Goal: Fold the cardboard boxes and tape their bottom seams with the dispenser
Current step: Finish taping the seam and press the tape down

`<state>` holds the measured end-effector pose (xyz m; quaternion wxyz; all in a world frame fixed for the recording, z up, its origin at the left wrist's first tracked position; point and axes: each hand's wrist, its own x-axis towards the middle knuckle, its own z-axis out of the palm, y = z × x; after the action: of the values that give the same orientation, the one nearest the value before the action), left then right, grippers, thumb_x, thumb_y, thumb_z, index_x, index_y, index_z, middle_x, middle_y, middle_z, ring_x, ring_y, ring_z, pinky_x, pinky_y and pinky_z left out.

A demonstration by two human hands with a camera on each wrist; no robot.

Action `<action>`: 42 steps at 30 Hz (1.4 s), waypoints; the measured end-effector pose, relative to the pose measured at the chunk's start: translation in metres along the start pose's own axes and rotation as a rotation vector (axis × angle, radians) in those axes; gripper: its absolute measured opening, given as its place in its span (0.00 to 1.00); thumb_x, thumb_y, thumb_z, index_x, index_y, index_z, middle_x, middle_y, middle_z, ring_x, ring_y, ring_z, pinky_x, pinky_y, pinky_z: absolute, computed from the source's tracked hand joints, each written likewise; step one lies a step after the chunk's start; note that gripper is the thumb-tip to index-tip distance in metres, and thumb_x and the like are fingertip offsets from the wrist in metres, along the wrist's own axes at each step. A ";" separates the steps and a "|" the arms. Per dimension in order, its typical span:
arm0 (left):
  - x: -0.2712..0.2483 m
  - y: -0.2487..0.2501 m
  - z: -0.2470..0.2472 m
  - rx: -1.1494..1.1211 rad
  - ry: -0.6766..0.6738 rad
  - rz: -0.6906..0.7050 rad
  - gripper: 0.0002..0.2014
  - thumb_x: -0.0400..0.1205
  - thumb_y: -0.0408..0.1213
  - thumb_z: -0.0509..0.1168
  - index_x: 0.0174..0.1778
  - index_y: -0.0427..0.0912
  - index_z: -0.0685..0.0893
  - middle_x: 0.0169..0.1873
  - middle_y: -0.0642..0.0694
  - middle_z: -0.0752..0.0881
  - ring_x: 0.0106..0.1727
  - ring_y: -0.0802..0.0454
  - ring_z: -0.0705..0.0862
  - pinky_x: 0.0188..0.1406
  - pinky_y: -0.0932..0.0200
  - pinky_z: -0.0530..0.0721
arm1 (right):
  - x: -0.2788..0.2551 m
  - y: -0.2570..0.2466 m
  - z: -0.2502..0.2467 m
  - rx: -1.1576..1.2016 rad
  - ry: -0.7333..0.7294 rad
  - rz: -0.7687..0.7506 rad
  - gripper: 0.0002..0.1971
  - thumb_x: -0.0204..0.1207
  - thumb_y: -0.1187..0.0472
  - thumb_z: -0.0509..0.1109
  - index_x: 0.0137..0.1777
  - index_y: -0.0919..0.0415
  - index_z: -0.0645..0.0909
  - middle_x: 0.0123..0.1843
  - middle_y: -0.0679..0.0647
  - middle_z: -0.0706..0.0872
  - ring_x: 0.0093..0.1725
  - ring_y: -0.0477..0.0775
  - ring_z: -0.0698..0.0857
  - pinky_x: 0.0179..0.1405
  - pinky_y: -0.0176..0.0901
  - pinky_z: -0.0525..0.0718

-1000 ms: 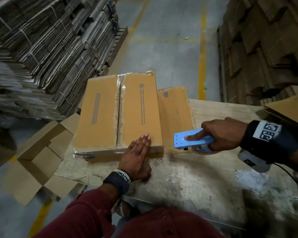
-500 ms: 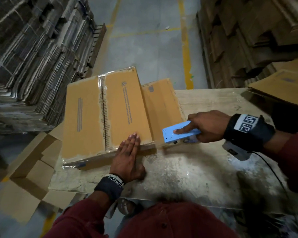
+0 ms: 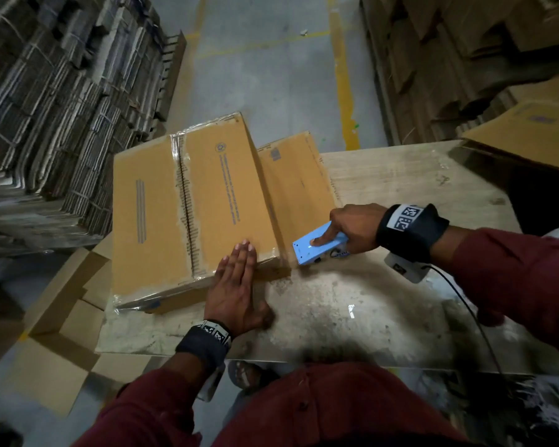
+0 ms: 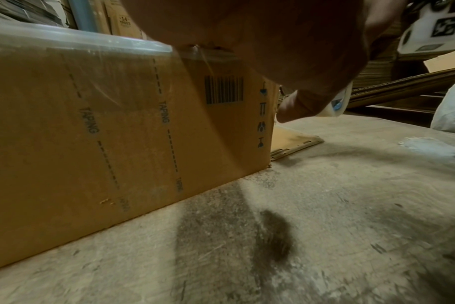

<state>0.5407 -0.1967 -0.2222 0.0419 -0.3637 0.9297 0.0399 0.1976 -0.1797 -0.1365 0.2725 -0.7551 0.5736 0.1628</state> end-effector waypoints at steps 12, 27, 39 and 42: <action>0.005 0.001 -0.022 -0.062 -0.066 -0.042 0.55 0.74 0.68 0.62 0.93 0.43 0.50 0.92 0.43 0.49 0.92 0.43 0.51 0.88 0.40 0.59 | 0.036 0.007 0.030 -0.025 -0.226 0.065 0.29 0.73 0.62 0.75 0.74 0.41 0.83 0.69 0.52 0.86 0.51 0.58 0.83 0.49 0.44 0.80; 0.115 0.017 -0.076 0.396 -0.455 0.423 0.45 0.66 0.84 0.53 0.73 0.66 0.84 0.91 0.40 0.55 0.91 0.35 0.47 0.87 0.27 0.43 | 0.039 0.026 0.063 0.067 -0.088 0.156 0.25 0.77 0.59 0.77 0.72 0.37 0.84 0.71 0.52 0.82 0.64 0.65 0.82 0.45 0.50 0.79; 0.111 0.003 -0.116 -0.375 -0.122 0.527 0.15 0.76 0.47 0.72 0.56 0.48 0.94 0.39 0.61 0.88 0.46 0.54 0.86 0.46 0.54 0.87 | 0.031 -0.011 0.082 0.215 0.297 0.316 0.33 0.71 0.48 0.80 0.77 0.37 0.78 0.75 0.50 0.75 0.79 0.59 0.67 0.69 0.64 0.75; 0.121 -0.021 -0.102 -0.262 -0.131 0.706 0.18 0.76 0.37 0.71 0.63 0.48 0.92 0.54 0.51 0.92 0.55 0.47 0.86 0.55 0.53 0.85 | 0.022 -0.049 0.095 0.448 0.500 0.319 0.33 0.72 0.61 0.73 0.79 0.42 0.78 0.75 0.50 0.79 0.75 0.57 0.76 0.68 0.55 0.80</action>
<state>0.4615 -0.3045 -0.1345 0.0379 -0.0202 0.9802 0.1935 0.2574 -0.1309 -0.2137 0.2535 -0.5944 0.7543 -0.1156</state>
